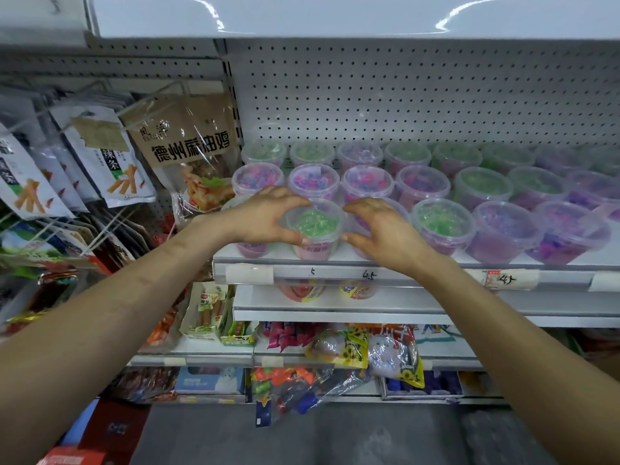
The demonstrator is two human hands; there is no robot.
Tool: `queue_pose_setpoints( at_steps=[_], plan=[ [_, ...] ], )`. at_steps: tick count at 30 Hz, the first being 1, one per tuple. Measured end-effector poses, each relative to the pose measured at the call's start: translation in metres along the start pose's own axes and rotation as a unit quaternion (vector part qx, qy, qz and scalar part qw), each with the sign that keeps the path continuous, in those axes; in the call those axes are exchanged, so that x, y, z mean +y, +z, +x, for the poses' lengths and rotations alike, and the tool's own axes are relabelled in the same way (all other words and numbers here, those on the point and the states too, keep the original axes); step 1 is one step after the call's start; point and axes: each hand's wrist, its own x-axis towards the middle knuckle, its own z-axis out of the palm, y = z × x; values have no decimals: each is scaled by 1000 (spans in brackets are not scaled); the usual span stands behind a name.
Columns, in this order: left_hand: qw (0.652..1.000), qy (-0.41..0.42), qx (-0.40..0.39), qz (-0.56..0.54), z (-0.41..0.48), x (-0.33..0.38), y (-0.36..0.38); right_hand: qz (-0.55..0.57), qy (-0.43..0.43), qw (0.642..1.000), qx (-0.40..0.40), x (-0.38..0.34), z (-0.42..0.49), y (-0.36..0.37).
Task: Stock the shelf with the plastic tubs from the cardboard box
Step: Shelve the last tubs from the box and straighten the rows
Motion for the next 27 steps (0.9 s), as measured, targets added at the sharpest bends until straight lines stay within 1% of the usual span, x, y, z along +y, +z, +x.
queue_pose_setpoints(
  at_steps=[4, 8, 10, 13, 16, 21, 25, 27],
  plan=[
    [999, 24, -19, -13, 1, -4, 2, -5, 10, 1000, 14, 8, -17, -7],
    [1000, 10, -1, -17, 4, 2, 5, -27, 9, 1000, 11, 22, -32, -8],
    [1000, 2, 6, -2, 5, 3, 6, -33, 0, 999, 12, 24, -35, -7],
    [1000, -5, 9, 12, 4, 4, 5, -33, -8, 999, 15, 24, -35, -7],
    [1000, -5, -3, -1, -2, 1, -3, -28, -11, 999, 11, 24, -34, -7],
    [998, -62, 2, -33, -28, -33, -29, -57, 6, 998, 19, 36, -42, -13],
    [994, -104, -19, -2, -53, -55, -30, -61, 23, 998, 7, 38, -45, -18],
    [994, -111, -14, 7, -58, -60, -23, -59, 23, 998, 7, 37, -44, -18]
  ],
)
